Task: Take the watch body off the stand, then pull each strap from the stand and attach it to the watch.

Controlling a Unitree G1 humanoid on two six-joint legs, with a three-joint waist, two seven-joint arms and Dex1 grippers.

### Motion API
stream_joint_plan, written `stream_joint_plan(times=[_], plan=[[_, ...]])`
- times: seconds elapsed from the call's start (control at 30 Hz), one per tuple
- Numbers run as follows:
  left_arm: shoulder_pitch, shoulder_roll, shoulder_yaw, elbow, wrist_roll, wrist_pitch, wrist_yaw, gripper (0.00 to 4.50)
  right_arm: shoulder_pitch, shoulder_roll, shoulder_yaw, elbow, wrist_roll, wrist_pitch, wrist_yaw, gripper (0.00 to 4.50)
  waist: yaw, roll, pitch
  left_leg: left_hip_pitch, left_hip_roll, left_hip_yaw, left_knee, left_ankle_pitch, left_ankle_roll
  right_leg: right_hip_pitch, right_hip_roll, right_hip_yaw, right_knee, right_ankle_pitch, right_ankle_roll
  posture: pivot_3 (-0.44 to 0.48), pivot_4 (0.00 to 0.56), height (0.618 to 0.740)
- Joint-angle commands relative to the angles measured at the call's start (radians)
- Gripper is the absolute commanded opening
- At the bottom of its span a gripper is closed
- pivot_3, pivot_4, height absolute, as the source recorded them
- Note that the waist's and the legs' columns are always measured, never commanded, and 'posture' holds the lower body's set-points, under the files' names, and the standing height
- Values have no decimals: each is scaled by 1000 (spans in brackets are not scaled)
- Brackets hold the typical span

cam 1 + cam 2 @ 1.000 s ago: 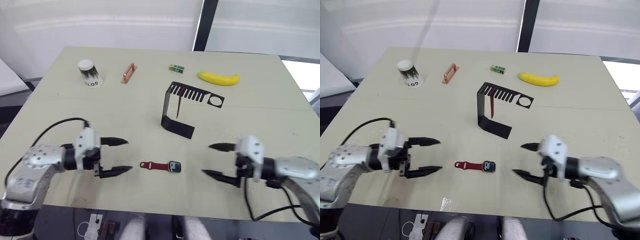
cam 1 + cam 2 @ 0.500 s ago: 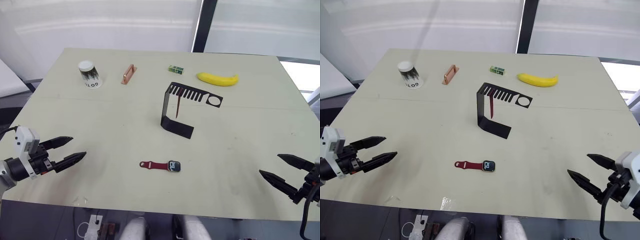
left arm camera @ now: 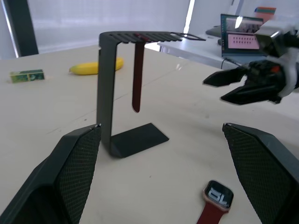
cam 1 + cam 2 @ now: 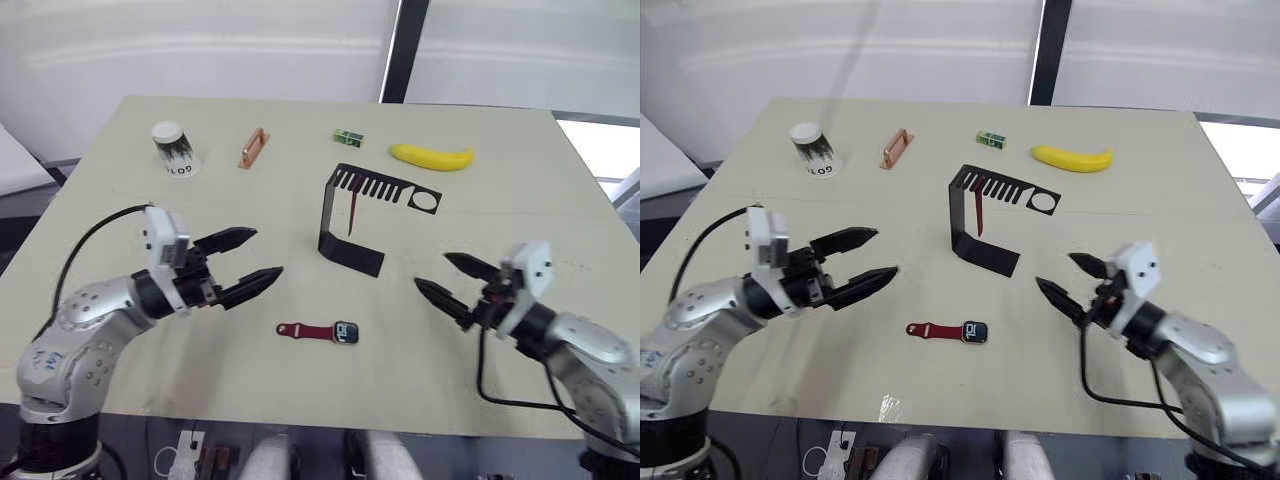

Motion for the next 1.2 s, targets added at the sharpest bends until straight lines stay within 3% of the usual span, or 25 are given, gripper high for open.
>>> stream_joint_plan(times=[0.03,0.17,0.77,1.07,1.2], plan=[[-18,-16,-24,-35,32,-15,59,4500,-69,46,81,62,-80,-39,-65,2076,-3,0,0,0,0,0,0,0,0,0,0,0,0,0,0,0,150,740],[-27,-31,-60,-53,50,-18,88,4500,-142,113,150,160,-149,-65,-109,17,-11,0,0,0,0,0,0,0,0,0,0,0,1,0,0,0,150,740],[-55,-79,-150,-62,110,-33,148,4500,-326,255,229,509,-307,-176,-148,17,-15,0,0,0,0,0,1,1,-1,-2,0,0,6,0,0,0,150,740],[-64,-77,-192,-71,139,-33,144,4500,-322,261,248,554,-345,-20,-164,17,-15,0,-1,1,0,0,1,1,-1,0,0,-1,6,0,0,0,150,740],[-77,-136,-229,-72,195,-34,233,4500,-306,261,246,521,-344,3,-160,17,-12,-1,-2,1,-1,-1,1,1,-1,0,0,-1,6,0,0,0,150,740]])
